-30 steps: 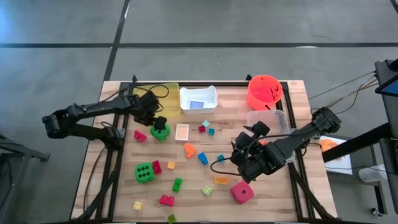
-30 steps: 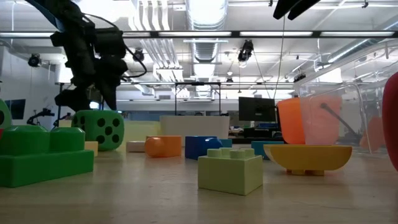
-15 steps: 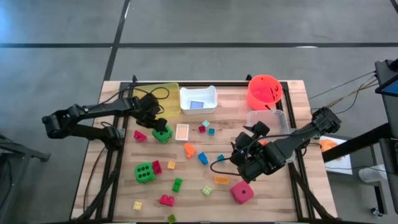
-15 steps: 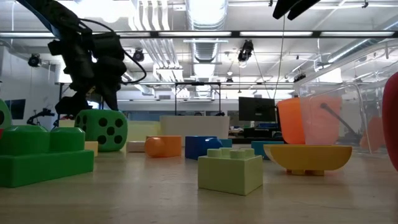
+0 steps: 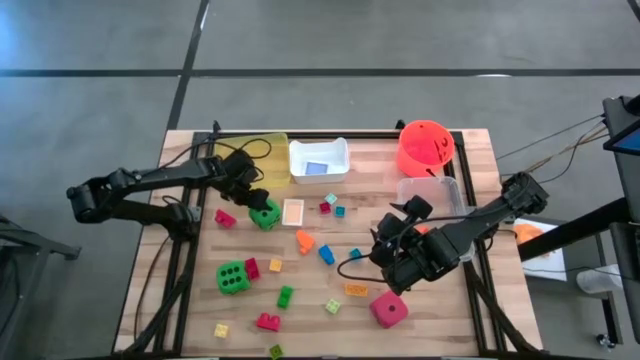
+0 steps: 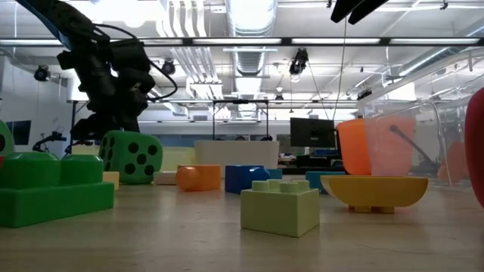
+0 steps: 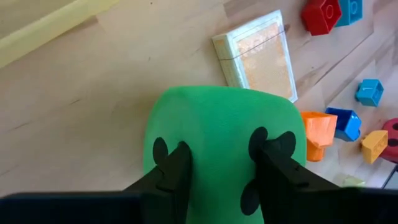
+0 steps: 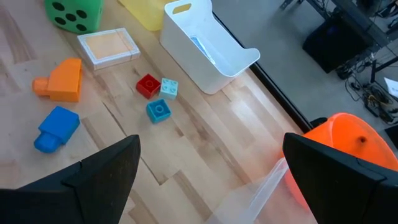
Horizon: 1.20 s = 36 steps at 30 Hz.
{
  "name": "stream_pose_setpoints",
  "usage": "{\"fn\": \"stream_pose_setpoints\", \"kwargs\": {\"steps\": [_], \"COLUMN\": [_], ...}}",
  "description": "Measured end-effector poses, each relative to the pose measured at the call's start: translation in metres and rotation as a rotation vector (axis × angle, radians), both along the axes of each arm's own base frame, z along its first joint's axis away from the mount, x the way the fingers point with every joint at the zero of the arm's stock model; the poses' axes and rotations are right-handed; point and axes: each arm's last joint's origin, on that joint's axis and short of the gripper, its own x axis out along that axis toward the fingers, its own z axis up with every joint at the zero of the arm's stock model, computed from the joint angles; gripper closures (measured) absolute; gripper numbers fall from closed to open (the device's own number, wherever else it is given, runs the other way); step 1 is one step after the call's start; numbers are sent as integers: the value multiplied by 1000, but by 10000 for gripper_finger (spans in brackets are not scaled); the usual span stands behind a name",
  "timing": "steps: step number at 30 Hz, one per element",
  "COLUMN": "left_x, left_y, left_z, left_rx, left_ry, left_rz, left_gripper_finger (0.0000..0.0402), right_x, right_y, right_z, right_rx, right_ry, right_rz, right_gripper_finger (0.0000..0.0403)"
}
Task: Pick & Place Toys
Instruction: Put the green dice into the yellow bin
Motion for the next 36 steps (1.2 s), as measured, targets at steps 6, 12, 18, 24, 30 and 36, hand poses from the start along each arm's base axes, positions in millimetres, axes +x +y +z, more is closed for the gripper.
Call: {"fn": "stream_pose_setpoints", "kwargs": {"steps": [6,12,18,24,30,36], "left_x": [2,5,12,10,4,-3], "left_y": [1,2,6,5,5,14], "left_z": [0,3,22,46,72,86], "left_rx": [9,12,31,76,197,282], "left_ry": [-31,-47,-108,-164,-209,-166], "left_rz": [-4,1,-7,-2,51,158], "left_gripper_finger": [276,278,287,291,291,299], "right_x": [0,0,0,0,0,1], "right_y": [0,0,0,0,0,0], "right_z": [0,0,0,0,0,0], "right_rx": [0,1,0,0,0,2], "right_ry": [0,-2,0,0,0,0], "right_rz": [2,2,4,5,5,5], "right_gripper_finger": [14,14,14,14,14,14]}}
